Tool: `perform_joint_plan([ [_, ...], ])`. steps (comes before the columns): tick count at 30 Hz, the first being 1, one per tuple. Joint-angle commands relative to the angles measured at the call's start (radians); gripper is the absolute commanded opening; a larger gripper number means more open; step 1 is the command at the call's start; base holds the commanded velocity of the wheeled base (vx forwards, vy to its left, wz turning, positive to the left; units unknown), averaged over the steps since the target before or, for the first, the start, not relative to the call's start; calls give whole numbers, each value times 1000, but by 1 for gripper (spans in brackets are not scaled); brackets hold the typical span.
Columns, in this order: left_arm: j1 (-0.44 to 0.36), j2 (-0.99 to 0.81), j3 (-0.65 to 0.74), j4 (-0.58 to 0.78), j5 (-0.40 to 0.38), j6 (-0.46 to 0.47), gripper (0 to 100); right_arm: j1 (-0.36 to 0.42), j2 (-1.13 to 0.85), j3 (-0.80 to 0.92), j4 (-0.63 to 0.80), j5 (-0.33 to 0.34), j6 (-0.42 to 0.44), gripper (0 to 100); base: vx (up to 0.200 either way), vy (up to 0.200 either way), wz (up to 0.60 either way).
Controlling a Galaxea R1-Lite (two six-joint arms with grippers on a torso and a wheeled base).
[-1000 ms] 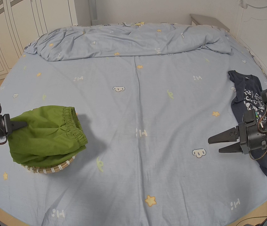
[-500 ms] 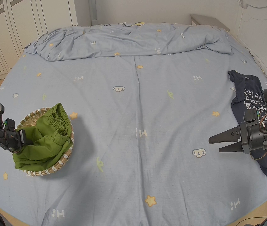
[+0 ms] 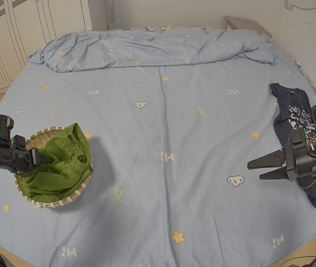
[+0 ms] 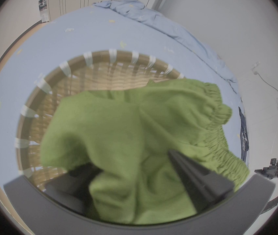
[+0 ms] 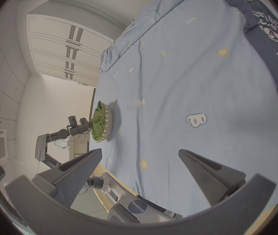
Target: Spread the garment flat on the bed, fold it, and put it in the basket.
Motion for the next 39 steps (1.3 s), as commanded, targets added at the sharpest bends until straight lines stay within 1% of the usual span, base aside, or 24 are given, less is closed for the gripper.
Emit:
perform_joint_plan([
  [1,7,-142,10,2,3,-6,100,-3,-2,0,-2,0,0,100,0,0,0],
  [7,9,-253,24,23,3,-4,100,-4,-3,-2,-2,0,0,100,0,0,0],
  [8,7,-308,26,42,3,-1,100,-4,-5,0,-2,2,0,100,0,0,0],
  [11,7,-400,26,72,3,0,100,-3,-8,7,-5,2,-3,100,0,0,0],
  [13,7,-414,26,77,3,0,100,-3,-11,11,-5,2,-5,100,0,0,0],
  [14,6,-501,26,106,3,0,100,-1,-32,18,-6,-1,-11,100,0,0,0],
  [16,6,-553,26,129,3,0,100,2,-52,23,-5,-4,-14,100,0,0,0],
  [17,6,-644,33,175,3,6,100,3,-101,38,-5,-19,-22,100,0,0,0],
  [18,2,-696,40,201,3,14,100,5,-140,49,-2,-33,-29,100,0,0,0],
  [20,1,-760,50,230,3,34,100,5,-196,70,0,-50,-45,100,0,0,0],
  [22,-4,-880,93,275,3,83,100,-7,-305,115,0,-56,-100,100,0,0,0],
  [23,-7,-908,106,281,3,94,100,-9,-330,124,0,-56,-114,100,0,0,0],
  [24,-17,-977,144,290,3,115,100,-10,-410,167,-5,-55,-147,100,0,0,0],
  [26,-62,-1078,216,296,3,137,100,5,-568,238,-8,-44,-192,100,0,0,0],
  [28,-88,-1116,245,298,3,137,100,16,-620,250,-2,-39,-197,100,0,0,0],
  [30,-165,-1225,326,302,3,137,100,37,-753,264,29,-33,-195,100,0,0,0],
  [31,-175,-1242,339,304,3,137,100,32,-769,259,44,-33,-195,100,0,0,0],
  [32,-206,-1283,369,318,3,135,100,13,-809,244,103,-35,-197,100,0,0,0],
  [34,-206,-1283,369,318,3,135,100,13,-809,244,103,-35,-197,100,0,0,0],
  [35,-222,-1349,403,364,3,135,100,-67,-885,192,238,-36,-204,100,0,0,0],
  [36,-223,-1389,412,394,1,135,100,-118,-934,176,307,-38,-204,100,0,0,0],
  [37,-223,-1389,412,394,1,135,100,-118,-934,176,307,-38,-204,100,0,0,0],
  [38,-223,-1448,432,428,0,135,100,-164,-1016,182,360,-38,-209,100,0,0,0],
  [39,-225,-1481,445,440,0,135,100,-176,-1060,190,376,-38,-212,100,0,0,0],
])
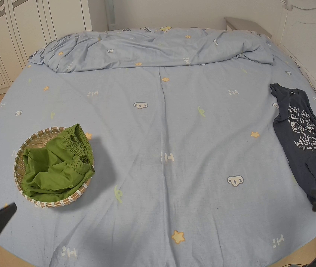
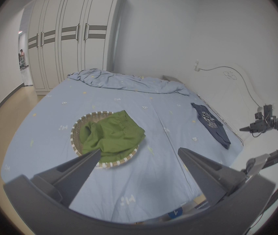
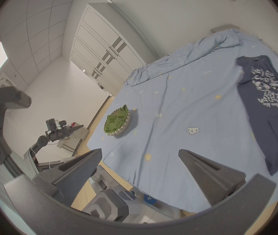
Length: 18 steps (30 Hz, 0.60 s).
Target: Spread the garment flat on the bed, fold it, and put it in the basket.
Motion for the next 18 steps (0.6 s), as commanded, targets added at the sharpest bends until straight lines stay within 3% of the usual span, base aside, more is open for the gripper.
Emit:
perform_joint_plan([
  [1,-72,-334,146,107,-2,12,100,-152,-396,5,215,0,-31,100,0,0,0],
  [5,-82,-449,207,123,-4,16,100,-155,-505,50,261,0,-32,100,0,0,0],
  [8,-132,-555,279,124,-4,20,100,-176,-572,120,272,-4,-43,100,0,0,0],
  [11,-123,-580,330,124,-4,45,100,-178,-575,149,276,-15,-68,100,0,0,0],
  [13,-115,-604,396,115,-1,109,100,-178,-577,185,267,-93,-92,100,0,0,0],
  [14,-115,-604,396,115,-1,109,100,-178,-577,185,267,-93,-92,100,0,0,0],
  [15,-114,-604,396,114,25,120,100,-178,-577,235,247,-210,-135,100,0,0,0],
  [16,-114,-604,396,114,25,120,100,-178,-577,235,247,-210,-135,100,0,0,0],
  [17,-114,-604,399,109,128,115,100,-178,-577,317,177,-323,-180,100,0,0,0],
  [18,-114,-604,402,104,198,106,100,-178,-577,369,111,-377,-183,100,0,0,0],
])
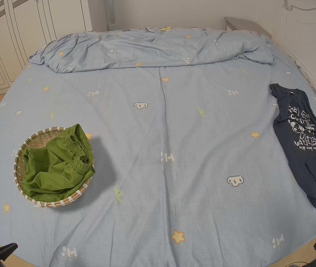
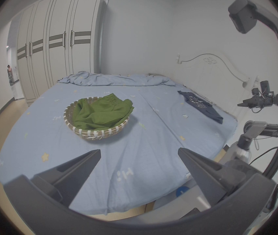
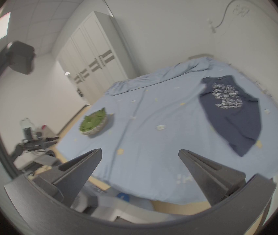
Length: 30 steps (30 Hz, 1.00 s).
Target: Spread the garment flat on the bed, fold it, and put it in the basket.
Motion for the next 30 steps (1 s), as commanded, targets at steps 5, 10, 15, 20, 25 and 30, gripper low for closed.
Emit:
perform_joint_plan([
  [5,-5,-68,92,-140,383,-139,100,-13,-44,486,-581,-380,-117,100,0,0,0],
  [10,-5,-68,253,-493,579,-165,100,-13,-45,491,-580,-430,-140,100,0,0,0],
  [15,-7,-68,266,-525,559,-73,100,-11,-44,491,-572,-419,-155,100,0,0,0],
  [20,-7,-68,266,-510,389,-69,100,-11,-45,491,-574,-416,-152,100,0,0,0],
  [25,-5,-68,266,-471,366,-67,100,-11,-45,491,-572,-392,-149,100,0,0,0],
  [30,-5,-68,266,-471,372,-73,100,-11,-45,491,-577,-395,-153,100,0,0,0],
])
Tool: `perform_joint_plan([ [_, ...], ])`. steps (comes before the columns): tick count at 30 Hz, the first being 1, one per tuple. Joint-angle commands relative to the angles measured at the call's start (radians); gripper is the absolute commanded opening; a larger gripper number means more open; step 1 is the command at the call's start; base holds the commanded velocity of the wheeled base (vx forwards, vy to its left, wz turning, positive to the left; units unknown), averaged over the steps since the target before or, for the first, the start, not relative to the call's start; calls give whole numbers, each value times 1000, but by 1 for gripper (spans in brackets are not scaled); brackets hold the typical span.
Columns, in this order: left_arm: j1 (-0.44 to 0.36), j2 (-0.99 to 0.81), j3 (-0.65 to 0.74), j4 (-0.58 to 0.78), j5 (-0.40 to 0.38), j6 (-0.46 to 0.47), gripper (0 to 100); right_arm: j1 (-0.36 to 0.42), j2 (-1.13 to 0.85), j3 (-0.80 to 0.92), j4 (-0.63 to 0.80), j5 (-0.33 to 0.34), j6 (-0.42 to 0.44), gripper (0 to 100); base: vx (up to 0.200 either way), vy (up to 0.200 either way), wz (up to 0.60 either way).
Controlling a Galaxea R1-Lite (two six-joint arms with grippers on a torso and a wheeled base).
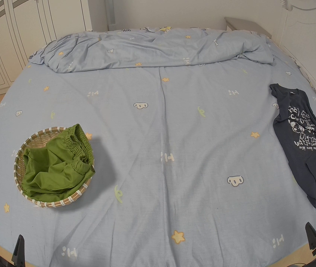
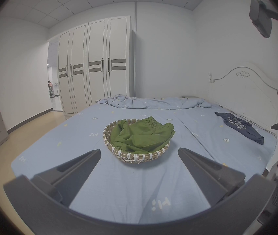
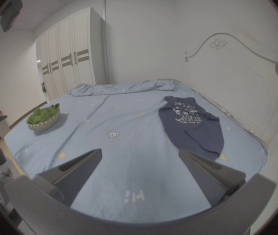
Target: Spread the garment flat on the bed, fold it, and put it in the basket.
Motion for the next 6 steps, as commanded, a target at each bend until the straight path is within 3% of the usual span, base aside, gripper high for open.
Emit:
perform_joint_plan([
  [1,0,-12,19,-1,-1,3,100,0,5,18,-3,-4,-2,100,0,0,0],
  [6,0,-12,19,-1,-1,3,100,0,5,18,-3,-3,-4,100,0,0,0],
])
